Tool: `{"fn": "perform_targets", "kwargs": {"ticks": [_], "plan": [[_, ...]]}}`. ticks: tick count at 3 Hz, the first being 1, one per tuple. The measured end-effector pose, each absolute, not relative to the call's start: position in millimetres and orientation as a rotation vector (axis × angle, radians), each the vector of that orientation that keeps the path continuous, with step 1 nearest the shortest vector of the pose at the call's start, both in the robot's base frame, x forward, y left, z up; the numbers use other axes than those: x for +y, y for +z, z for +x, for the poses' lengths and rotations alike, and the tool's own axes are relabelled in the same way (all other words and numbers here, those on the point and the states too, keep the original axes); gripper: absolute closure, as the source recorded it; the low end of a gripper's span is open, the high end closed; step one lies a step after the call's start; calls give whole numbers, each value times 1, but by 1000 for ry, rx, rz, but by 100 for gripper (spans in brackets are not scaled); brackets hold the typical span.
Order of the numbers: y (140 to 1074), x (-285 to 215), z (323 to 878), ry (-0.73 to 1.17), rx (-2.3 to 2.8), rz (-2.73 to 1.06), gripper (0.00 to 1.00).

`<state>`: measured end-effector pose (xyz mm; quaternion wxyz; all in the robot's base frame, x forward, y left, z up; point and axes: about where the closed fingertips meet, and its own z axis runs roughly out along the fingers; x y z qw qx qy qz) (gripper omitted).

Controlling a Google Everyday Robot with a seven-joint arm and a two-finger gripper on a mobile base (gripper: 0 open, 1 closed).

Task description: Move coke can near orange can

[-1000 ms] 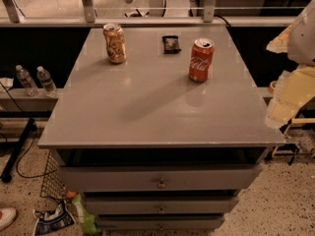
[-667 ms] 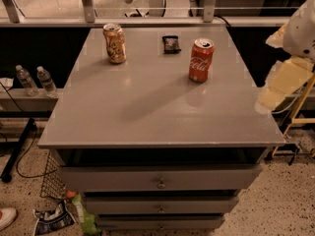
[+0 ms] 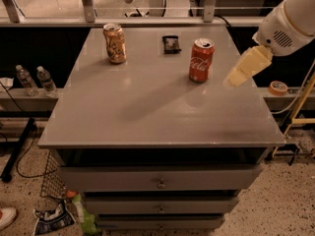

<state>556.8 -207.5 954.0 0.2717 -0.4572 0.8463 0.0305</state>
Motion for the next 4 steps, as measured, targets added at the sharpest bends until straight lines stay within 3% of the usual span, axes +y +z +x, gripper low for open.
{"fn": "perform_targets", "kwargs": {"ticks": [4], "plan": [[916, -157, 673, 143, 2267, -1106, 0]]}}
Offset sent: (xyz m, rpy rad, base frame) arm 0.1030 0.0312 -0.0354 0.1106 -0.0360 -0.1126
